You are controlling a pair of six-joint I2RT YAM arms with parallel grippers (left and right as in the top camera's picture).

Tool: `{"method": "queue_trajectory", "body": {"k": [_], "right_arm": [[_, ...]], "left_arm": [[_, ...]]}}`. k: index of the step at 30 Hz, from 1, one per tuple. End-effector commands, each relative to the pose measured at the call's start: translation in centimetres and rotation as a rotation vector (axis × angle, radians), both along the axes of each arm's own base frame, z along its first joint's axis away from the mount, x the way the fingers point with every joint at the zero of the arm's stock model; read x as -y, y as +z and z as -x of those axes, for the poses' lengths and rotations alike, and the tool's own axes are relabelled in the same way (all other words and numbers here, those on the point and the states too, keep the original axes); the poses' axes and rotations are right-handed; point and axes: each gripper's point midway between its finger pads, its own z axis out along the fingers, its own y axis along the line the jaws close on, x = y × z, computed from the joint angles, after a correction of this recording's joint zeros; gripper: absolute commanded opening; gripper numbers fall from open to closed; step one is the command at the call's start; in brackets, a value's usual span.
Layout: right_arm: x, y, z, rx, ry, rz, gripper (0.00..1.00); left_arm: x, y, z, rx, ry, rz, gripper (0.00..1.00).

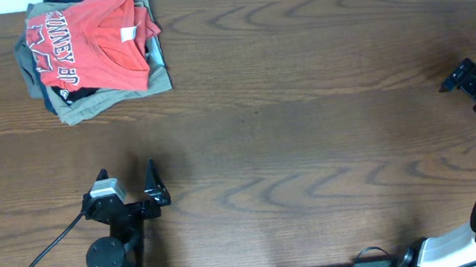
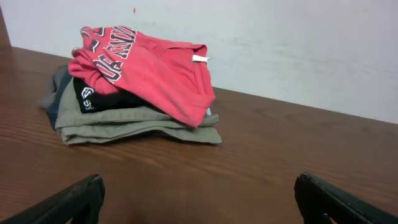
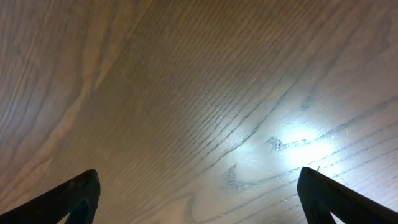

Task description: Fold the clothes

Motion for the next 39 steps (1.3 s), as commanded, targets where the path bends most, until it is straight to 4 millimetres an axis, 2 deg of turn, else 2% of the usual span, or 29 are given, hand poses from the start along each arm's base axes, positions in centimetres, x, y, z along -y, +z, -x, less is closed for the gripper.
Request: {"method": "queue_trajectory", "body": {"k": [1, 5, 11, 19, 23, 27, 30, 34, 39], "right_arm": [[0.1, 0.7, -0.1, 0.014, 0.003, 0.018, 0.99], [-0.2, 2.1, -0.1, 0.053, 0.011, 0.041, 0.99], [-1.9, 7.0, 0.1, 0.189, 0.050, 0.113, 0.99], [-7.0, 14.6, 1.4, 0.423, 0.178, 0.205, 0.99], [-10.1, 18.2, 3.0, 0.553, 0.254, 0.238, 0.99], [-12.5, 20.9, 4.9, 0.661, 0.319, 0.256, 0.99], [-13.8, 22.3, 6.7, 0.717, 0.355, 0.268, 0.99], [-14.3, 23.5, 9.0, 0.786, 0.374, 0.319, 0.99], [-15.0, 22.7, 11.4, 0.873, 0.383, 0.330, 0.99]], "left_arm": [[0.0, -1.5, 0.1, -0.049, -0.004, -0.012, 0.98], [0.0, -1.5, 0.1, -0.049, -0.004, -0.012, 0.98], [0.0, -1.5, 0.1, -0.049, -0.004, -0.013, 0.98], [0.0, -1.5, 0.1, -0.049, -0.004, -0.013, 0.98], [0.0, -1.5, 0.1, -0.049, -0.004, -0.013, 0.98], [0.0, -1.5, 0.1, -0.049, -0.004, -0.012, 0.98], [0.0, -1.5, 0.1, -0.049, -0.004, -0.013, 0.98], [0.0, -1.5, 0.1, -0.049, -0.004, -0.013, 0.98], [0.0, -1.5, 0.1, -0.049, -0.004, -0.012, 0.98]]}}
